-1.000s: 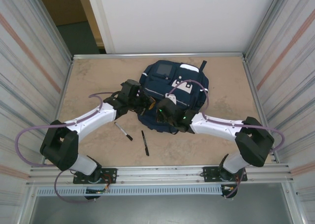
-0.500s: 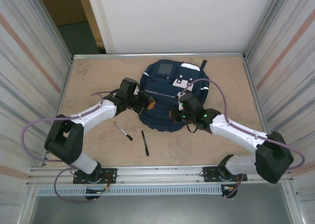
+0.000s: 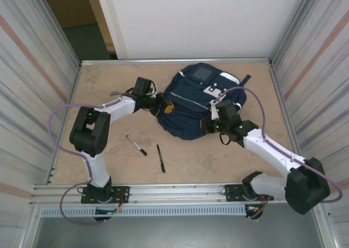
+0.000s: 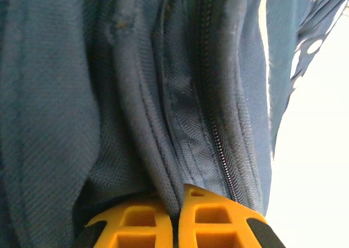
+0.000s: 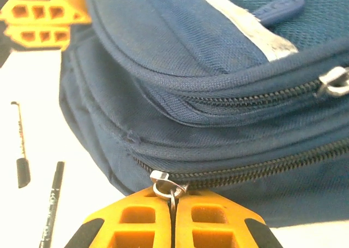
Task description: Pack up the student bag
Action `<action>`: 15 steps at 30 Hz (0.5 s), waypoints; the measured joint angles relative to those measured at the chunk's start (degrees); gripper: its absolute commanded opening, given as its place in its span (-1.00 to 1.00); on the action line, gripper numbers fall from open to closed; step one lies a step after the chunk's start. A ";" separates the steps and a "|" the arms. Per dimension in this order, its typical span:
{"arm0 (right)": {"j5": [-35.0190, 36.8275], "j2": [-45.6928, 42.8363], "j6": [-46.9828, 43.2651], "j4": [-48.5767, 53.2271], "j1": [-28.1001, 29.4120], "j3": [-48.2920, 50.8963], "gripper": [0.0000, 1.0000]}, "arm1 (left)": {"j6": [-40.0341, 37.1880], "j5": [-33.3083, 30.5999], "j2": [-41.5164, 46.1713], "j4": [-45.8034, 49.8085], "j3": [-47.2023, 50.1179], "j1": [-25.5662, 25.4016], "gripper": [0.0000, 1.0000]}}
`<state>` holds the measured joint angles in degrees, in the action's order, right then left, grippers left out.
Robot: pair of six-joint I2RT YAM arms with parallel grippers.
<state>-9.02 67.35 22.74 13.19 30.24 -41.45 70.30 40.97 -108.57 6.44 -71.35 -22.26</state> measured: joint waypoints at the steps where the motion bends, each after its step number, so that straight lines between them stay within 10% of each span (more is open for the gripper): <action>1: -0.22 1.05 0.55 -1.09 0.46 0.00 -1.00 | -0.79 0.33 -1.25 0.11 -1.68 0.74 -0.69; 9: -2.64 13.18 4.48 -6.75 4.92 -4.90 -1.00 | -3.08 -1.11 -4.24 -2.34 -3.80 8.50 -0.20; 15: -4.35 17.51 5.18 -9.49 6.95 -8.15 -1.00 | -2.38 -7.34 10.40 -0.52 11.02 1.11 -0.19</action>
<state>-13.37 84.86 27.92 3.70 37.19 -49.60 67.92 33.63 -98.17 5.91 -60.34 -21.15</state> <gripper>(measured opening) 0.058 0.406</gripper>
